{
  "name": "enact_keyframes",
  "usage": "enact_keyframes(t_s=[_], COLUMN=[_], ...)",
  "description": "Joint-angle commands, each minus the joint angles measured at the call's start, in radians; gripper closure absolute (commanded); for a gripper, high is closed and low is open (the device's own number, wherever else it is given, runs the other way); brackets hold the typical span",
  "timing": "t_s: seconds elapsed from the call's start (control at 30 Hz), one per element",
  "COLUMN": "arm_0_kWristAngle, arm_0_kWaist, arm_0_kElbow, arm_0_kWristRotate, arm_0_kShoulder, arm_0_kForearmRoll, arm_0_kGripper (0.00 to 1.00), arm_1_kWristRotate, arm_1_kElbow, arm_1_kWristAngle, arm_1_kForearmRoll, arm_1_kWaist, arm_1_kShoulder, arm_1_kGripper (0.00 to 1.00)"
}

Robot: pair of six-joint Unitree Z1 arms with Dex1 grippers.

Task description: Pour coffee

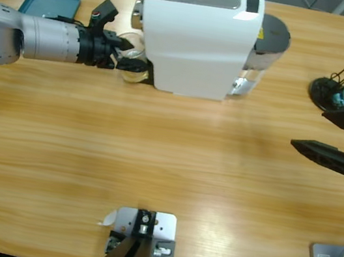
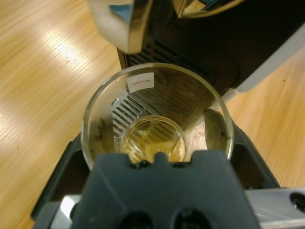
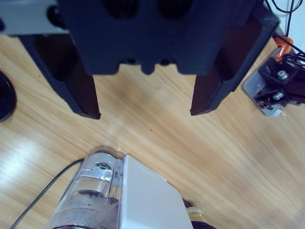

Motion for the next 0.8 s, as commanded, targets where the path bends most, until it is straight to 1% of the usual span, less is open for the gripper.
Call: enact_keyframes(t_s=[0.03, 0.13, 0.2, 0.33, 0.43, 0.5, 0.57, 0.7, 0.8], arm_0_kWristAngle=[0.003, 0.076, 0.126, 0.219, 0.325, 0.383, 0.405, 0.422, 0.422], arm_0_kWaist=[0.054, 0.094, 0.125, 0.170, 0.191, 0.219, 0.265, 0.362, 0.421], arm_0_kElbow=[0.027, 0.101, 0.138, 0.147, 0.145, 0.152, 0.162, 0.180, 0.180], arm_0_kWristRotate=[0.008, 0.006, 0.006, 0.009, 0.007, 0.004, -0.018, -0.094, -0.108], arm_0_kShoulder=[-0.014, -0.141, -0.248, -0.428, -0.514, -0.520, -0.504, -0.451, -0.390], arm_0_kForearmRoll=[-0.012, -0.004, 0.033, 0.147, 0.207, 0.223, 0.219, 0.207, 0.200], arm_0_kGripper=[0.515, 0.515, 0.515, 0.515, 0.515, 0.515, 0.515, 0.511, 0.508], arm_1_kWristRotate=[0.001, 0.001, 0.001, 0.001, 0.001, 0.001, 0.001, -0.001, -0.001], arm_1_kElbow=[0.021, 0.021, 0.021, 0.022, 0.022, 0.022, 0.022, 0.022, 0.022], arm_1_kWristAngle=[0.017, 0.017, 0.017, 0.017, 0.017, 0.019, 0.023, 0.028, 0.030], arm_1_kForearmRoll=[-0.013, -0.013, -0.013, -0.013, -0.013, -0.013, -0.013, -0.013, -0.013], arm_1_kWaist=[-0.002, -0.001, -0.001, -0.002, -0.001, -0.001, -0.001, -0.002, -0.001], arm_1_kShoulder=[0.021, 0.021, 0.020, 0.017, 0.017, 0.017, 0.016, 0.016, 0.014], arm_1_kGripper=[0.179, 0.179, 0.179, 0.179, 0.179, 0.179, 0.179, 0.179, 0.179])
